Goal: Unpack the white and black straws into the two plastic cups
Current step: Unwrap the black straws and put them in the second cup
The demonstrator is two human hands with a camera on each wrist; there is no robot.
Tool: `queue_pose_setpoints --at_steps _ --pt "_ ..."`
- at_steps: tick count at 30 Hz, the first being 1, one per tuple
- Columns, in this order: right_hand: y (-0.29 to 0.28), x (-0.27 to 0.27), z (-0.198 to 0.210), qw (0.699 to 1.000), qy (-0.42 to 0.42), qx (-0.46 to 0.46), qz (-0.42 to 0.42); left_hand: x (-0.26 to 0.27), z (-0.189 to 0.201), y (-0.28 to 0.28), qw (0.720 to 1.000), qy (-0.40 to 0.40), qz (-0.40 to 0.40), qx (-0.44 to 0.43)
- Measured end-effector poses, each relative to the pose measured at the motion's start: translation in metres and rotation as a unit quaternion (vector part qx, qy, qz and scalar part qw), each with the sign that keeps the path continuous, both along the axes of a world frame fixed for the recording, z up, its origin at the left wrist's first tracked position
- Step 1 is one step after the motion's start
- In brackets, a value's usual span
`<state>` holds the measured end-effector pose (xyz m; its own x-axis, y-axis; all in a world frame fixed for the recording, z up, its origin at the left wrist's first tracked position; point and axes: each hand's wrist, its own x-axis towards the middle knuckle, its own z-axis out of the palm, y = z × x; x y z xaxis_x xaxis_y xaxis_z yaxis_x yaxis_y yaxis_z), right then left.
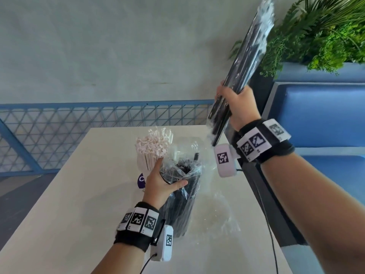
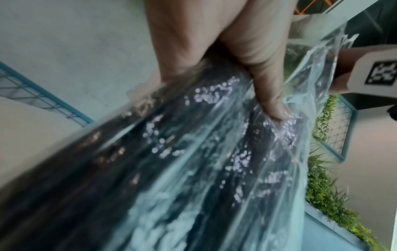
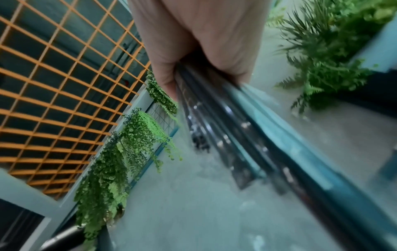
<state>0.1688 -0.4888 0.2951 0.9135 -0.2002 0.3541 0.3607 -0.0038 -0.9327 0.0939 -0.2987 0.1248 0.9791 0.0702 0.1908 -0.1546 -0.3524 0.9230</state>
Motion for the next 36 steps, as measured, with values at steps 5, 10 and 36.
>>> queue_pose_setpoints --at_steps 5,10,36 --pt "-0.007 0.026 -0.015 0.997 -0.012 -0.055 -0.054 0.003 -0.003 0.002 1.0 -0.003 0.02 -0.001" --pt "0.007 0.029 -0.082 0.993 0.073 -0.07 -0.059 0.006 -0.005 0.004 0.999 0.031 0.018 -0.017" --pt "0.044 -0.045 -0.092 0.92 -0.138 -0.357 0.082 0.004 0.001 0.003 0.999 0.035 -0.01 -0.032"
